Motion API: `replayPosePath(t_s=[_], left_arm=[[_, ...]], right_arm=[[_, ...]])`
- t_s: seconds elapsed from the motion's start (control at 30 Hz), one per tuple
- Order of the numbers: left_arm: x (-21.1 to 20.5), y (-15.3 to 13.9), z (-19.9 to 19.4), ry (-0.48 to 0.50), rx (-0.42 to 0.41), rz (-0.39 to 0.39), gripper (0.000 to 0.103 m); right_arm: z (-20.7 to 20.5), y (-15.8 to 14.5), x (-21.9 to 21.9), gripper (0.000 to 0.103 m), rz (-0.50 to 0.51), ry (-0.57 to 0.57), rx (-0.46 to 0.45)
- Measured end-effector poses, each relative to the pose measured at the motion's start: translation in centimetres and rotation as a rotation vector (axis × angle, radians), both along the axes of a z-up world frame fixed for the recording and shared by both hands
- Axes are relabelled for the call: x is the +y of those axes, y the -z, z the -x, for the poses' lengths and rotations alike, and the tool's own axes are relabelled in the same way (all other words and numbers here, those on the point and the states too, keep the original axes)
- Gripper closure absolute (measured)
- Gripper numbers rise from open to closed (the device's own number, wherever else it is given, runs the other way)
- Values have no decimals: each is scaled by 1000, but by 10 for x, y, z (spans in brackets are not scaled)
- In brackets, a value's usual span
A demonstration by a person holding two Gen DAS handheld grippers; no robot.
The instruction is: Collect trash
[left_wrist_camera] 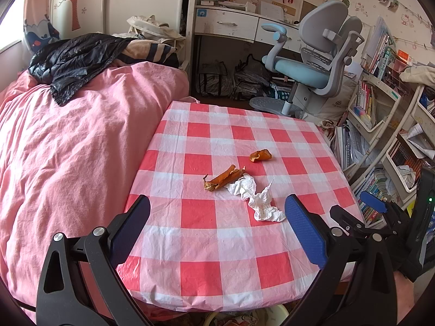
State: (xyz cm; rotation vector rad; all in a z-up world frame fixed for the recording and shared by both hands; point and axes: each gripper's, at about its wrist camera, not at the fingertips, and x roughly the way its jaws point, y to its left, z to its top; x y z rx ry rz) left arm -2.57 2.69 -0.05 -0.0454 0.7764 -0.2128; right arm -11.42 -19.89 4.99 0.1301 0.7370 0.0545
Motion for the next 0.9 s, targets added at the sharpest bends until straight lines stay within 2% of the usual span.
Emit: replayPosePath(t_s=[0.77, 0.9], left_arm=[[1, 0, -1, 1, 3, 3, 7], [12, 1, -5, 5, -6, -2, 7]], right_arm=[[0, 3, 1, 8, 17, -15, 7], [-2, 3, 2, 8, 29, -13, 13]])
